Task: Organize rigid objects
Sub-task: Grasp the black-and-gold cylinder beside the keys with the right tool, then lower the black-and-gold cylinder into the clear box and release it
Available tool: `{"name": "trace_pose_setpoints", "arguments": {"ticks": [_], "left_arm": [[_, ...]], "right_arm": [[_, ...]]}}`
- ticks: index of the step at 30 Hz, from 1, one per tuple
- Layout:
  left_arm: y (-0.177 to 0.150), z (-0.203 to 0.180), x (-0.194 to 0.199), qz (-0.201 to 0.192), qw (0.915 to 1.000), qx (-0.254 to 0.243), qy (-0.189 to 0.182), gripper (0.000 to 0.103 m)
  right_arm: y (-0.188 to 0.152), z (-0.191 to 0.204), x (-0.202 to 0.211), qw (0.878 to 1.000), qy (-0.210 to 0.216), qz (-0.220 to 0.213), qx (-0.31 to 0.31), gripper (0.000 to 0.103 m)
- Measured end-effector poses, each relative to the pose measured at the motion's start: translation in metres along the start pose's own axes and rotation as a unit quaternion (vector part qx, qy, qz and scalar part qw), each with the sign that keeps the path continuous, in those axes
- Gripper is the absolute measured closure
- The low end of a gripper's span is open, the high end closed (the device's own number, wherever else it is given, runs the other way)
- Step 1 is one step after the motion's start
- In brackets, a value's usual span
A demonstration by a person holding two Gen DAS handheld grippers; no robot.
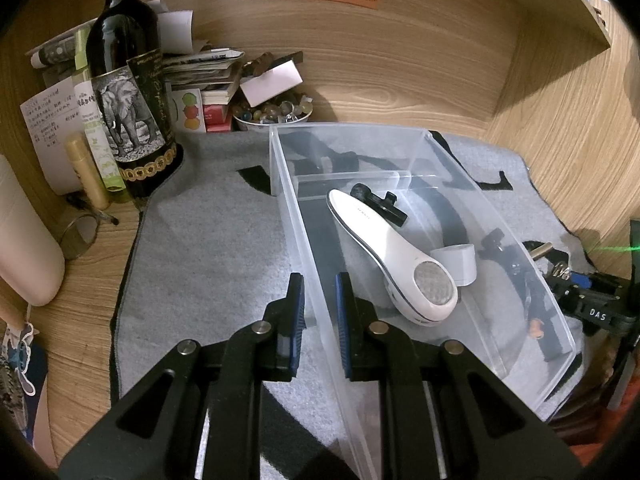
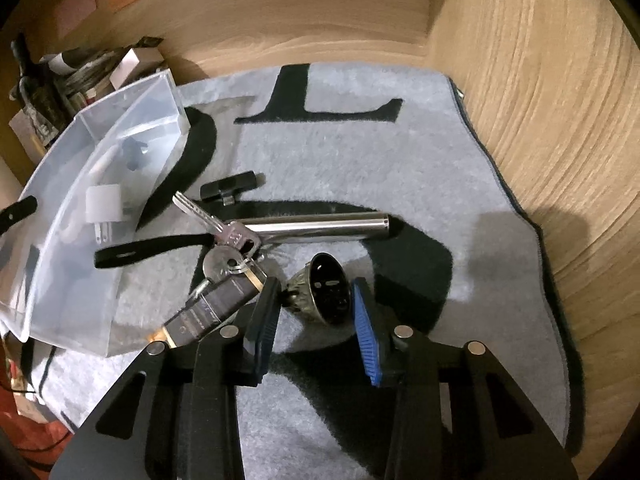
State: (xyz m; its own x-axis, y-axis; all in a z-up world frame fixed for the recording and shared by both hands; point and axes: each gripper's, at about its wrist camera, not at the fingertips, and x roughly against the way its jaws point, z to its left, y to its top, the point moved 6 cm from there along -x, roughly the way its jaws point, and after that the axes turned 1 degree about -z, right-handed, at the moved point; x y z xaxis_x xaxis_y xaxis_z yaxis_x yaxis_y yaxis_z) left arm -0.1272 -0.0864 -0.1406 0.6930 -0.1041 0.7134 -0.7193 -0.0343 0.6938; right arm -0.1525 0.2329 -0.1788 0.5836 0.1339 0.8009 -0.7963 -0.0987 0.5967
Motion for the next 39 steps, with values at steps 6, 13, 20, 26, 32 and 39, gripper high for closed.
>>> {"name": "trace_pose_setpoints", "arguments": {"ticks": [6,13,20,26,32,39], "left_arm": [[0.001,0.001,0.001,-0.002,1.0000,0.000,0.001,0.087],[0.001,0.003,0.003,-0.006,1.0000,0.004,-0.002,0.087],[0.003,0.003,0.004,-0.007,0.9999,0.006,-0.006,0.087],[0.003,0.002,0.004,-0.009,0.9999,0.010,-0.011,0.087],[0.003,0.001,0.003,-0.009,0.9998,0.009,-0.014,0.087],[0.001,0.001,0.000,-0.005,0.9997,0.013,-0.021,0.087]], "right_arm": [[0.016,0.007,0.020,0.999,-0.006,-0.035,0.013,0.070],[0.054,0.032,0.053,0.994,0.007,-0.102,0.050,0.070],[0.084,0.075,0.068,0.983,0.049,-0.147,0.093,0.070],[0.097,0.114,0.060,0.976,0.084,-0.149,0.134,0.070],[0.101,0.147,0.038,0.972,0.102,-0.126,0.173,0.070],[0.095,0.171,0.004,0.969,0.101,-0.074,0.211,0.070]]}}
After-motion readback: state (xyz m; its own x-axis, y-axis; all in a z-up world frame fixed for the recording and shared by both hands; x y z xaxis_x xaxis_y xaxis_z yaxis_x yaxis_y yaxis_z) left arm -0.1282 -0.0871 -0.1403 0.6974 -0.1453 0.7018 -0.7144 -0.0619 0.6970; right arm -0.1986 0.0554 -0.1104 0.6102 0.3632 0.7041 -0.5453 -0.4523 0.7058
